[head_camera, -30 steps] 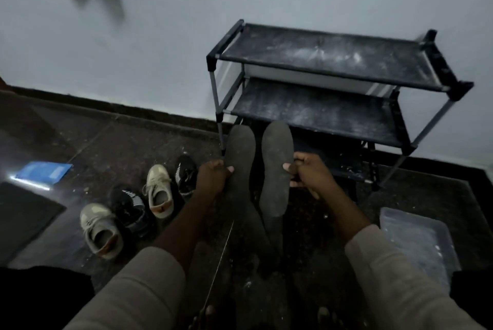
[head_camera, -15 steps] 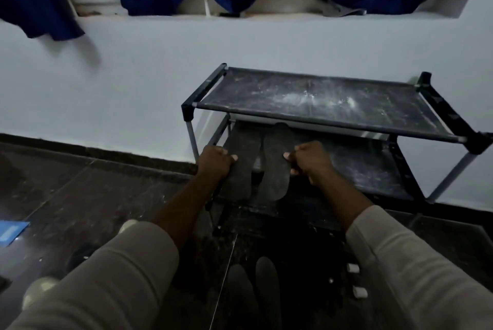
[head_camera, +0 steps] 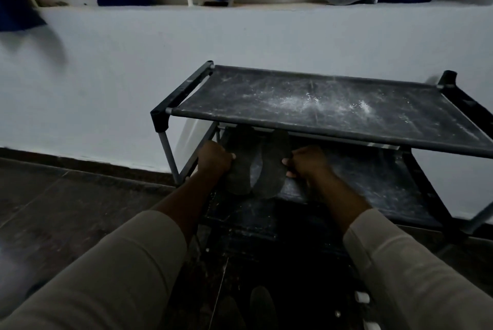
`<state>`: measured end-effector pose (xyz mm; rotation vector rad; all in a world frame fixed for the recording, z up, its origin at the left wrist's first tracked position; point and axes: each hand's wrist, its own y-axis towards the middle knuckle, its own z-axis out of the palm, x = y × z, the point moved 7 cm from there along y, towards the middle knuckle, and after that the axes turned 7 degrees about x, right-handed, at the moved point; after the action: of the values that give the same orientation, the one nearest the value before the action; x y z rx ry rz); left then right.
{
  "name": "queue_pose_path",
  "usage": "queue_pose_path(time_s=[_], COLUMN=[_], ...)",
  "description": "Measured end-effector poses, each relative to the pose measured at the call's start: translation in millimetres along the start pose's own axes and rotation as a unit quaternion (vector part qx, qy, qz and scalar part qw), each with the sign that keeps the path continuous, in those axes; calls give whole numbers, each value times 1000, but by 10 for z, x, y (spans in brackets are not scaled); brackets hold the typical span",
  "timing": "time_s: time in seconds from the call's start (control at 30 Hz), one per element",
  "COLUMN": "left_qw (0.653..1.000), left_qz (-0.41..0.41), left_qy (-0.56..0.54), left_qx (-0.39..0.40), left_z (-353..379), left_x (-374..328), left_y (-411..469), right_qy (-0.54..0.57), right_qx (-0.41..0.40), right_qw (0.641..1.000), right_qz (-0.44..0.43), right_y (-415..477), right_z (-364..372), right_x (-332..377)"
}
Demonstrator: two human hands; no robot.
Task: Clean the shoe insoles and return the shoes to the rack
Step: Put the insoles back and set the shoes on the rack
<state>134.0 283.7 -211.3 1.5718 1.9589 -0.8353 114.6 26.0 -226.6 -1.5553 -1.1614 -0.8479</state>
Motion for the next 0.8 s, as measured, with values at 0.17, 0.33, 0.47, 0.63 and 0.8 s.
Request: queue_pose_path(time_s=[0.17, 0.33, 0.47, 0.63, 0.8], left_qw=[1000, 999, 997, 985, 962], left_qz=[8, 24, 40, 116, 207], left_qy=[-7, 6, 6, 110, 149], left_qx=[-23, -48, -61, -60, -96], left_z=[47, 63, 57, 46, -3], left_x=[-55, -66, -84, -167, -277], left_y=[7, -40, -77, -292, -799], right_qy=[57, 27, -107, -212, -213], right_qx=[-34, -75, -106, -110, -112], right_qw=[998, 997, 987, 961, 950], right_qz=[-9, -18, -62, -136, -200], right_y=[-59, -4, -39, -269, -622], right_z=[78, 85, 34, 15, 89], right_x=[-54, -96, 0, 150, 239])
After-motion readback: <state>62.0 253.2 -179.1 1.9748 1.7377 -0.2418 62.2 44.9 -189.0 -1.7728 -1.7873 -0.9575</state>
